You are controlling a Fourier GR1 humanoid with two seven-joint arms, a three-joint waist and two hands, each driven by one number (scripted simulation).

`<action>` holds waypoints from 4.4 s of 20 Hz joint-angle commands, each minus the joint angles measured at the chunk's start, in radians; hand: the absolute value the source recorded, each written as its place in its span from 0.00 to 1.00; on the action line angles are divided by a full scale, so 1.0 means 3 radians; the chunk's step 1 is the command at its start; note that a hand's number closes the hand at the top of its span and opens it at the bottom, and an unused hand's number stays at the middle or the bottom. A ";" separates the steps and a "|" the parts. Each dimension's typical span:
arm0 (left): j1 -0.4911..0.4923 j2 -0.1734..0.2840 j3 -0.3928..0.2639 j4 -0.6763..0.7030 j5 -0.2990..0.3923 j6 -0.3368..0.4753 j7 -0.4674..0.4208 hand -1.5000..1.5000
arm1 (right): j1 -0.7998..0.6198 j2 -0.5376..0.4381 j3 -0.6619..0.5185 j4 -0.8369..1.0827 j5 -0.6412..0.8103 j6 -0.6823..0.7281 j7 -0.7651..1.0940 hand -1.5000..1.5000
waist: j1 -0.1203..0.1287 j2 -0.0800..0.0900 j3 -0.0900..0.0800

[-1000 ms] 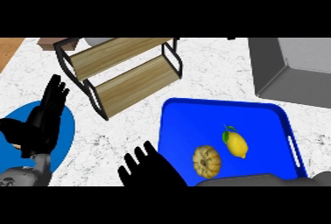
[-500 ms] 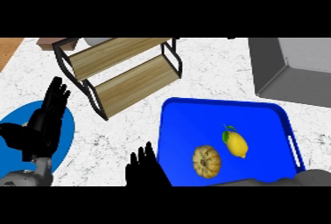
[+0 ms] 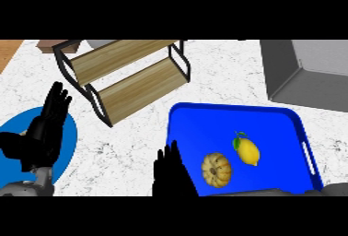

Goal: Pick the squash from the tray and place it in the tiered shelf

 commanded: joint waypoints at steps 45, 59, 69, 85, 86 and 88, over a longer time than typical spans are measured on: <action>-0.0005 -0.0191 0.0412 -0.0116 -0.0189 -0.0426 0.0159 0.50 | 0.1674 0.0837 -0.1500 0.0641 0.1672 -0.0653 -0.1097 1.00 | 0.0098 0.0059 0.0012; 0.0023 -0.0411 0.0191 -0.0113 -0.0406 -0.0342 0.0133 0.50 | 0.1221 0.0872 -0.1467 -0.0289 0.0636 -0.1684 -0.0479 1.00 | 0.0094 0.0017 0.0003; -0.0089 -0.0370 0.0263 -0.0131 -0.0431 -0.0331 0.0269 0.50 | 0.0300 0.0872 -0.2141 -0.0841 0.0729 -0.2148 0.0511 1.00 | 0.0062 0.0009 0.0000; -0.0109 -0.0470 0.0323 -0.0158 -0.0442 -0.0419 0.0279 0.50 | -0.0208 0.0872 -0.2917 0.0354 0.0830 -0.2418 -0.0209 1.00 | 0.0067 0.0029 0.0002; -0.0244 -0.0238 0.0610 0.0026 -0.0266 -0.0609 0.0250 0.50 | -0.0334 0.0873 -0.3054 0.0466 0.0679 -0.2398 -0.0238 1.00 | 0.0073 0.0034 0.0001; -0.0154 -0.0290 0.0504 -0.0072 -0.0343 -0.0578 0.0284 0.50 | -0.0453 0.0873 -0.2968 0.1010 0.0660 -0.2804 -0.0515 1.00 | 0.0123 0.0043 0.0001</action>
